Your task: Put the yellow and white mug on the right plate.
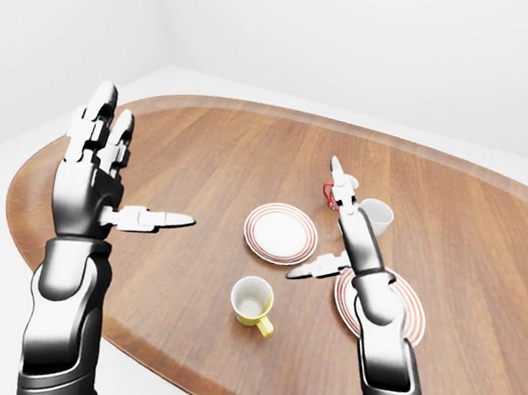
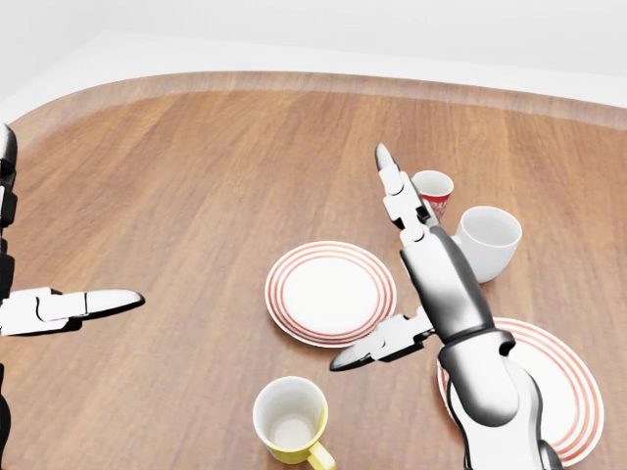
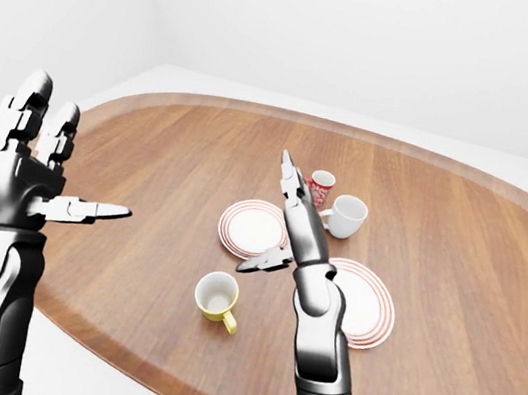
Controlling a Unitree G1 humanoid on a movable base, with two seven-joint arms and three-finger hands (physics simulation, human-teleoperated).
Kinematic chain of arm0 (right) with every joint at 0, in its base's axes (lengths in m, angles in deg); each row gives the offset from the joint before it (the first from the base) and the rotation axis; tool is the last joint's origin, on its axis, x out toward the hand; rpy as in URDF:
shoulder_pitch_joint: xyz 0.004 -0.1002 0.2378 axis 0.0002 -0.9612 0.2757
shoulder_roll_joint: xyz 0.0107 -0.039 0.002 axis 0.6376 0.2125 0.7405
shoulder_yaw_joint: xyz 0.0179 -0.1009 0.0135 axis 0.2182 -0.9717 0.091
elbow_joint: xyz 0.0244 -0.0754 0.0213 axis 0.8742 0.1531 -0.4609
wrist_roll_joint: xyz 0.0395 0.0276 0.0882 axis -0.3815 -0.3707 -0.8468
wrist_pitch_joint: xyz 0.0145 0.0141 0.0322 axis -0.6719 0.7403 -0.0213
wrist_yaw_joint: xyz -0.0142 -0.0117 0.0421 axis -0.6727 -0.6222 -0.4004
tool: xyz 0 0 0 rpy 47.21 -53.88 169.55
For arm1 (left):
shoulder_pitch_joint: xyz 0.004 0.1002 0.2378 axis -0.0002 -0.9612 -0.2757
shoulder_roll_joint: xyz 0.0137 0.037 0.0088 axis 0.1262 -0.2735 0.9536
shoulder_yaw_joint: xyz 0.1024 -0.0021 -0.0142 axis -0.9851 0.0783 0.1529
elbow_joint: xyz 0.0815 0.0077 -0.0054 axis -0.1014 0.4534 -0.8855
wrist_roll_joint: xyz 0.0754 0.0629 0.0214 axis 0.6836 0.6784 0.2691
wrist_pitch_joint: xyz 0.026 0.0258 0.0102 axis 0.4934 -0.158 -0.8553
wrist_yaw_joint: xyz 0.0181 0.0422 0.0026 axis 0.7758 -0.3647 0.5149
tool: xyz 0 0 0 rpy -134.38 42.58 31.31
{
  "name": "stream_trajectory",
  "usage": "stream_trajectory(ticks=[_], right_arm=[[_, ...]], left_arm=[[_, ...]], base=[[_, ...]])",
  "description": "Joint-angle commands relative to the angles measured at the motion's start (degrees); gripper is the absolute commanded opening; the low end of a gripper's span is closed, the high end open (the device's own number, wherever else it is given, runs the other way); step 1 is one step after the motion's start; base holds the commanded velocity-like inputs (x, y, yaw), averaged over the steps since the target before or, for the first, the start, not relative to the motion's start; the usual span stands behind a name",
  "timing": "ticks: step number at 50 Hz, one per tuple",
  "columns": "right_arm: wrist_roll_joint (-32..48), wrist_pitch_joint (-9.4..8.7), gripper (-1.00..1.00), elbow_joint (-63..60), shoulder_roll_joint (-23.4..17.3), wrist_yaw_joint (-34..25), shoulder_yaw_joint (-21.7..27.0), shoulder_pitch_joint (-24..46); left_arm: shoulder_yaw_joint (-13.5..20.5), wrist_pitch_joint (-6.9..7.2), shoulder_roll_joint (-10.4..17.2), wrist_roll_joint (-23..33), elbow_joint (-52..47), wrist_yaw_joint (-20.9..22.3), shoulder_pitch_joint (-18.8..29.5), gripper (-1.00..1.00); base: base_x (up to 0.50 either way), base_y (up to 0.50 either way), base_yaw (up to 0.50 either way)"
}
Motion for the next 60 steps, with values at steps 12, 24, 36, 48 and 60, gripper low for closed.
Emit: stream_trajectory(ticks=[12,24,36,48,60], right_arm=[[5.74,0.00,1.00,2.19,1.83,-1.91,-2.91,-0.13],[7.65,0.00,1.00,0.11,2.37,-5.50,-4.64,-2.09],[8.15,0.00,1.00,4.74,2.56,-4.78,-4.81,-1.67],[9.52,0.00,1.00,12.45,3.19,-1.24,-5.57,-1.14],[10.72,0.00,1.00,16.40,3.80,0.80,-6.35,-1.09]], left_arm=[[1.67,0.00,1.60,-0.75,0.83,-0.14,1.48,0.88],[1.50,0.00,1.51,-0.52,0.54,0.02,1.29,0.88],[1.54,0.00,1.45,-0.52,-0.39,0.15,1.25,0.88],[1.58,0.00,1.48,-0.63,-0.56,0.33,1.30,0.88],[1.92,0.00,1.72,-0.82,-0.92,0.38,1.46,0.89]], base=[[0.00,0.00,0.00],[0.00,0.00,0.00],[0.00,0.00,0.00],[0.00,0.00,0.00],[0.00,0.00,0.00]])
